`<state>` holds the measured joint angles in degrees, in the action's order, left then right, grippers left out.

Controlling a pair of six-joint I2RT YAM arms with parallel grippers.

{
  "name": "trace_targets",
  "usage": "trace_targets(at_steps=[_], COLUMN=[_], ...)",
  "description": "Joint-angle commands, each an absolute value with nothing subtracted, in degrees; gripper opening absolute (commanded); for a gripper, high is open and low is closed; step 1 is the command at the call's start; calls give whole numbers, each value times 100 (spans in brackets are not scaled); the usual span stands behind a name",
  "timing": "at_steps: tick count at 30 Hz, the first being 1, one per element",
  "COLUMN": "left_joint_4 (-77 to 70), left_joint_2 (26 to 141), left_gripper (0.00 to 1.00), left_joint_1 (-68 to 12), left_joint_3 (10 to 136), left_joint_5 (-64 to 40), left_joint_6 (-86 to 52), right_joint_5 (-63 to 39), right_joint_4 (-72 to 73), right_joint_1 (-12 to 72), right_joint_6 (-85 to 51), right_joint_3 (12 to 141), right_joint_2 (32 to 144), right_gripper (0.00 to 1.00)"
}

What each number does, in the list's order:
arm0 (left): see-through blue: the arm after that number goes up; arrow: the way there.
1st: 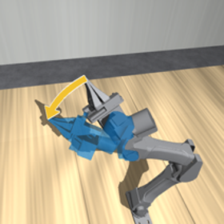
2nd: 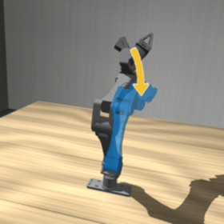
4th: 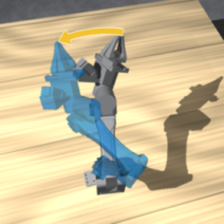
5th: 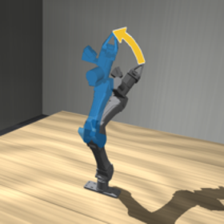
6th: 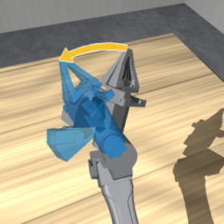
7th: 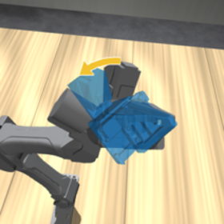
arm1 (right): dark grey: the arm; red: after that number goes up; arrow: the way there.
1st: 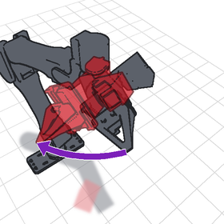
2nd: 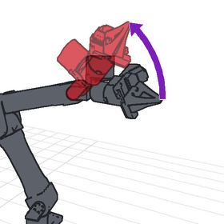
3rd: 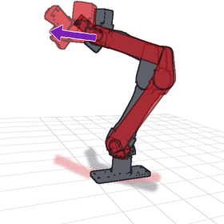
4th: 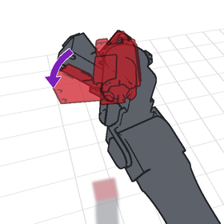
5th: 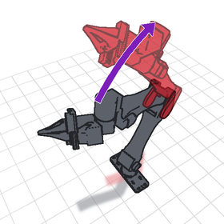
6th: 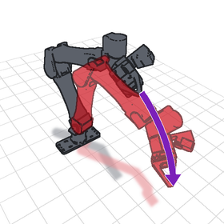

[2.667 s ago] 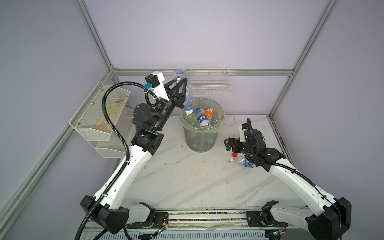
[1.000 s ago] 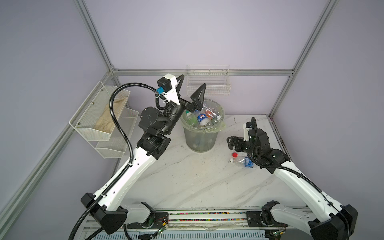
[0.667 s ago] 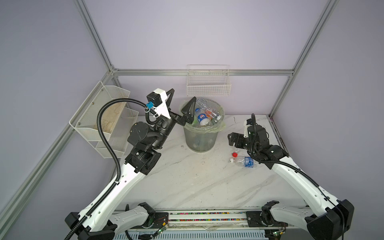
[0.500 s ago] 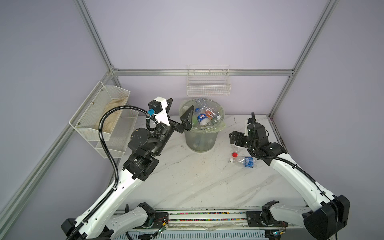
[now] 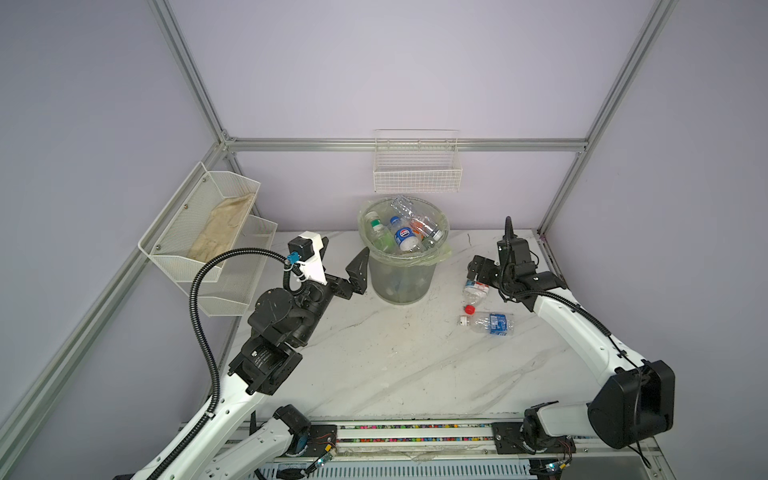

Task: Throw the plastic bottles in the bin
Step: Pick up the plastic bottle from the top-right of the table.

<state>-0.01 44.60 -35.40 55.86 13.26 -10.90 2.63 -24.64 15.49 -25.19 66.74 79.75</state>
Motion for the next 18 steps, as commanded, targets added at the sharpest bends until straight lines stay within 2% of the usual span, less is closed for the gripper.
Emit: trace_targets(at_steps=[1, 18], left_joint_4=[263, 1272], left_joint_2=[4152, 2864], left_gripper=[100, 100], left_joint_1=[-3559, -3553], left_joint_3=[5204, 3822], left_joint_5=[1538, 1787], left_joint_6=[-1391, -2450], right_joint_5=[225, 194], right_joint_4=[-2485, -2562], right_joint_1=[1387, 911], right_joint_6=[-2660, -2989], right_joint_3=[6856, 7236], right_joint_2=[8210, 9267], right_gripper=[97, 97])
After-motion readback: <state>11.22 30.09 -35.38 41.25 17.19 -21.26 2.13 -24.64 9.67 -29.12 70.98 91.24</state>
